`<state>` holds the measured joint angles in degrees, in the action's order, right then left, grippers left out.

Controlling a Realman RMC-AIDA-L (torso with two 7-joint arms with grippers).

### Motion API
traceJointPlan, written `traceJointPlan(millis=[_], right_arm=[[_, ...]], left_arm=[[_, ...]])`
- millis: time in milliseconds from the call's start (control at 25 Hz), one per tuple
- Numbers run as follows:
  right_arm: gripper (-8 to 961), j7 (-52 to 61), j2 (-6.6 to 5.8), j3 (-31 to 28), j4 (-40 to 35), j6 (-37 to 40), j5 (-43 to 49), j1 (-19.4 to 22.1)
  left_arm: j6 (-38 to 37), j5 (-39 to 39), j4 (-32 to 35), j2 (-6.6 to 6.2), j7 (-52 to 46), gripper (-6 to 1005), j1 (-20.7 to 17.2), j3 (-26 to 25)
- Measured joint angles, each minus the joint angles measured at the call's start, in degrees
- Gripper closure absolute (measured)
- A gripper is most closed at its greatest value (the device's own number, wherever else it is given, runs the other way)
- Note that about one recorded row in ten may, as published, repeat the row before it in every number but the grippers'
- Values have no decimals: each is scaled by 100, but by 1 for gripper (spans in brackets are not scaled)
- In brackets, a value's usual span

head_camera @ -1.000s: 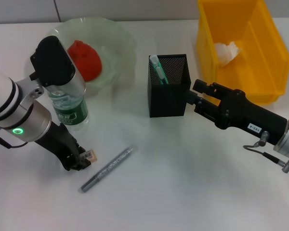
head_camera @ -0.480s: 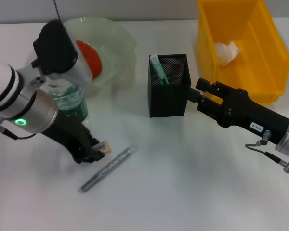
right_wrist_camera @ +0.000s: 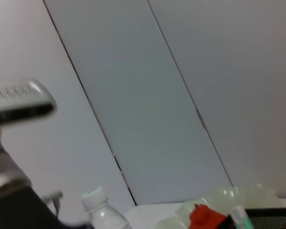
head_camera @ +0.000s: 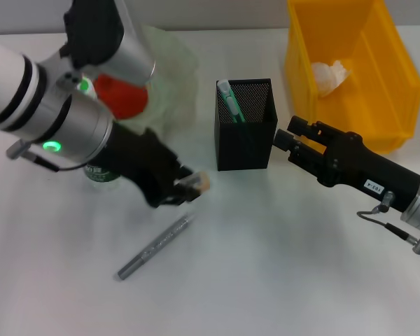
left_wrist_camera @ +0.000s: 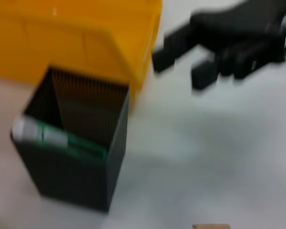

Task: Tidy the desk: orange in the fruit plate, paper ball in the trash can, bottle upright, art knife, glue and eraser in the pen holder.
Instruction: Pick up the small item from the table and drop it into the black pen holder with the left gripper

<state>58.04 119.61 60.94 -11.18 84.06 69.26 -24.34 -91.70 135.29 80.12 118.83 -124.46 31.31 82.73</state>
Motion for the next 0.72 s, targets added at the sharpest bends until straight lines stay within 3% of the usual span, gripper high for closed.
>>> traceJointPlan(millis=[120,320,440,720], right_arm=[[444,-20,0,-52,64,-151,0,10],[445,-29,-8,-64,192,-214,0,47],[445,-30,-9,-65,227,-219,0,105],[445,-33,1,-65,272,-224,0,186]], left_arm=[[360,-512,170,8,69,695,84,-67],[501,-604,196,8,61,684,85,-68],[1286,-1056,192,9,67,678,78,-67],[1967,-1335,93,8,86,663,12,32]])
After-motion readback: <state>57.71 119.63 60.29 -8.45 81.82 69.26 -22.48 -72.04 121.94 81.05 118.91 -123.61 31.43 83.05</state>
